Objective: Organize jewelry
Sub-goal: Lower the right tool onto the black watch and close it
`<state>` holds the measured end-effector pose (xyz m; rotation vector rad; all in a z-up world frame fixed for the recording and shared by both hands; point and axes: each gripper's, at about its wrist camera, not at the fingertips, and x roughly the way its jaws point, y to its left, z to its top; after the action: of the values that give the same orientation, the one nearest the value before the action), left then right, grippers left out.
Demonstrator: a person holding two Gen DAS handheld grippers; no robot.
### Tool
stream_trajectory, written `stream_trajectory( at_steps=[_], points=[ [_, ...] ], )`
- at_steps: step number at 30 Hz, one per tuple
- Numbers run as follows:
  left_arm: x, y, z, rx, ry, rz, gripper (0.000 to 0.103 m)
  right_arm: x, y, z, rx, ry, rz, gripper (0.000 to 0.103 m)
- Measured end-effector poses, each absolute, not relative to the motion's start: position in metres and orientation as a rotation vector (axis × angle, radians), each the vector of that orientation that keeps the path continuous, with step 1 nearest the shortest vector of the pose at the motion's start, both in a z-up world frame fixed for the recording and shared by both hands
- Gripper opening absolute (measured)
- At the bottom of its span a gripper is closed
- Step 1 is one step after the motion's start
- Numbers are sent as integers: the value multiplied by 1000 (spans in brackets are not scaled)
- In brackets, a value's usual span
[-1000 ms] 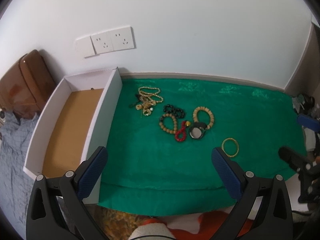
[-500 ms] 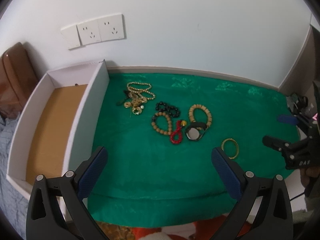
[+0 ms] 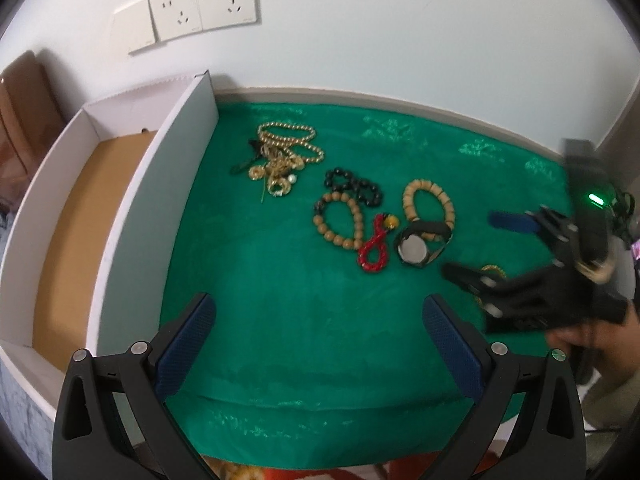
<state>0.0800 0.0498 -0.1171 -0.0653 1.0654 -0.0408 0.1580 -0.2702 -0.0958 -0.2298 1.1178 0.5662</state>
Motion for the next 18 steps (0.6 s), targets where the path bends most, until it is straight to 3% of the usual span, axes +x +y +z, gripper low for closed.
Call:
stream_trajectory(
  at_steps=[3, 5, 7, 8, 10, 12, 18],
  points=[
    [79, 52, -122, -81, 1085, -40, 103, 178, -258, -116, -246, 1142, 560, 101],
    [80, 56, -126, -98, 1103, -42, 103, 187, -255, -126, -251, 1155, 558, 91],
    [81, 61, -131, -118, 1122, -51, 103, 195, -254, -134, -229, 1199, 560, 62],
    [82, 64, -133, -124, 1127, -54, 103, 196, -254, -135, -219, 1212, 560, 57],
    [83, 69, -136, -125, 1133, -52, 103, 197, -254, -135, -226, 1209, 551, 35],
    [85, 72, -139, -126, 1137, -53, 103, 194, -255, -132, -223, 1199, 543, 23],
    [101, 76, -149, -138, 1164, -103, 103, 187, -262, -116, -173, 1177, 516, 21]
  ],
)
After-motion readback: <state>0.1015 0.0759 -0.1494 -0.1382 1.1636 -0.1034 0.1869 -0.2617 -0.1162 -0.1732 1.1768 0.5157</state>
